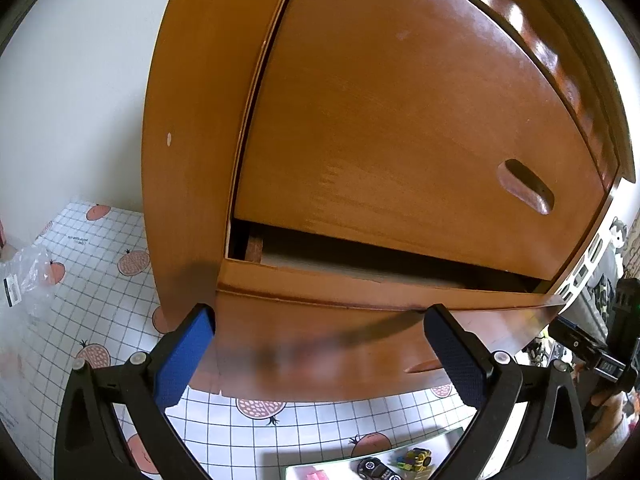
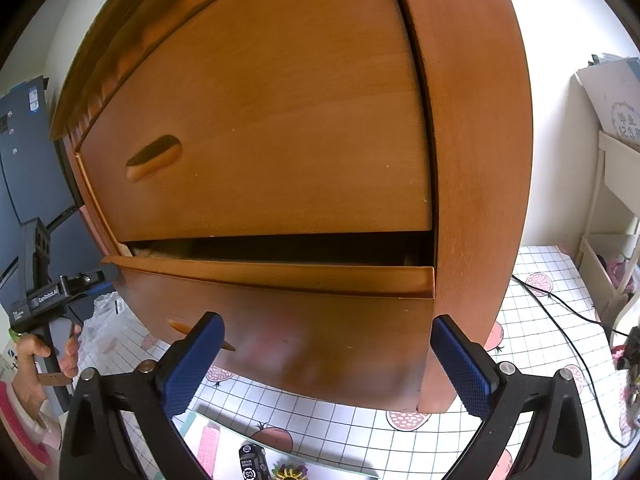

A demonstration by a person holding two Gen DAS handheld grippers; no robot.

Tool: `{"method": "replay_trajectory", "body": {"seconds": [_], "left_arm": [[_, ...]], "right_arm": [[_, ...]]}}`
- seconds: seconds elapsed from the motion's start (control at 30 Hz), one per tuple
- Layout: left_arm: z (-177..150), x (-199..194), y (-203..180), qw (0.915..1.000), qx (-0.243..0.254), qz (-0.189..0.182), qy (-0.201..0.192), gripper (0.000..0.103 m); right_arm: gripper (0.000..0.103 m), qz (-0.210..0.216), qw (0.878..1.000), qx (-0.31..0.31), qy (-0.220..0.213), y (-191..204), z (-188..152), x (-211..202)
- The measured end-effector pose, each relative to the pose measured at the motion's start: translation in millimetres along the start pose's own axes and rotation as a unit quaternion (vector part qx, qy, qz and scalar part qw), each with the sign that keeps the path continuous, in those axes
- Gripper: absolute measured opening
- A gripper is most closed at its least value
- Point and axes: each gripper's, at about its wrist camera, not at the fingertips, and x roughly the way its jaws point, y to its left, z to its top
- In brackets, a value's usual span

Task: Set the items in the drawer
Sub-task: 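Pull the lower wooden drawer open with both tools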

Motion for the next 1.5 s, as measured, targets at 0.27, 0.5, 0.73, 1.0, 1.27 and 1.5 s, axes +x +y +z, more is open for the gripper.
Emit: {"method": "replay_trajectory", "body": {"seconds": [0.27,0.5,0.73,1.0,1.27,1.5], "left_arm": [[1.7,1.7,1.0,1.0000,-0.001,-0.004,-0.001,0.103],[2.2,4.1,-3.5,0.9999,0.006,0.010,0.000,0.103],[0.5,9.6,-13.3,0.9995,0.026,0.020,0.002,0.103],[-6.5,2.4,-18.9,0.9991,0.034,0.025,0.003,0.103],[-33.1,-23.7,-28.7,0.9984,0.047,0.030,-0.001,0.103],[-45.3,-44.3,-30.8,0.9977,0.060,0.032,0.000,0.103]], "right_arm": [[0.103,-0.004,1.000,0.003,-0.007,-0.7,3.8,3.6],[0.103,-0.011,1.000,-0.008,-0.008,1.8,3.8,6.8],[0.103,-0.022,0.999,-0.021,-0.008,11.0,2.8,11.1],[0.103,-0.017,1.000,-0.023,-0.007,16.4,-1.3,6.6],[0.103,-0.016,0.999,-0.028,-0.013,26.9,-18.9,-15.4],[0.103,-0.010,0.999,-0.052,-0.012,35.0,-33.3,-36.3]]}}
